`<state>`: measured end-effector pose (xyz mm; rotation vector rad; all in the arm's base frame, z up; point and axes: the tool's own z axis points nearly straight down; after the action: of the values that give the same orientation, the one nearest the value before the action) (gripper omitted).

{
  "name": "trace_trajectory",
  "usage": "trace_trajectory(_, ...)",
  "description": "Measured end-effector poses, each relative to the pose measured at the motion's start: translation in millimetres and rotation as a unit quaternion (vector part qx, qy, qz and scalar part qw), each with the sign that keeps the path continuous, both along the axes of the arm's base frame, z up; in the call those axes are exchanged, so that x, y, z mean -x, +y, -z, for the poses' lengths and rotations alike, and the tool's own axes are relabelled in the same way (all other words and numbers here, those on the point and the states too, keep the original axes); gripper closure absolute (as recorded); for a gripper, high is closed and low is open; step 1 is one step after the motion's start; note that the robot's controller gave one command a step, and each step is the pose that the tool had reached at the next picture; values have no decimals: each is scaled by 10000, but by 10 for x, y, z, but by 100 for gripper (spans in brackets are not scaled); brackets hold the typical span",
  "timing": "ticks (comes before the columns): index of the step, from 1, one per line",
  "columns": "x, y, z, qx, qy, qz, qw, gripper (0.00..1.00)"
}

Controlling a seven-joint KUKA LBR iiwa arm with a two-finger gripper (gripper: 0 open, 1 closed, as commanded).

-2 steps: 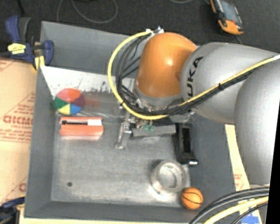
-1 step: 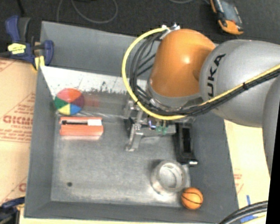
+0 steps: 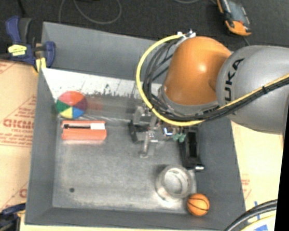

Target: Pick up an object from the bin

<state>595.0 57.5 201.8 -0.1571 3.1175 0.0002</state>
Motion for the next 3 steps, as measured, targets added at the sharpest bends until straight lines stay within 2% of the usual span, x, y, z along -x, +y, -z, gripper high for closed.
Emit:
trace_trajectory(1, -136, -209, 336, 10, 103, -314, 9995, 0)
trace_trajectory(2, -196, -338, 233, -9, 79, 979, 9952, 0)
trace_trajectory(3, -372, -580, 139, 6, 75, 354, 9993, 0)
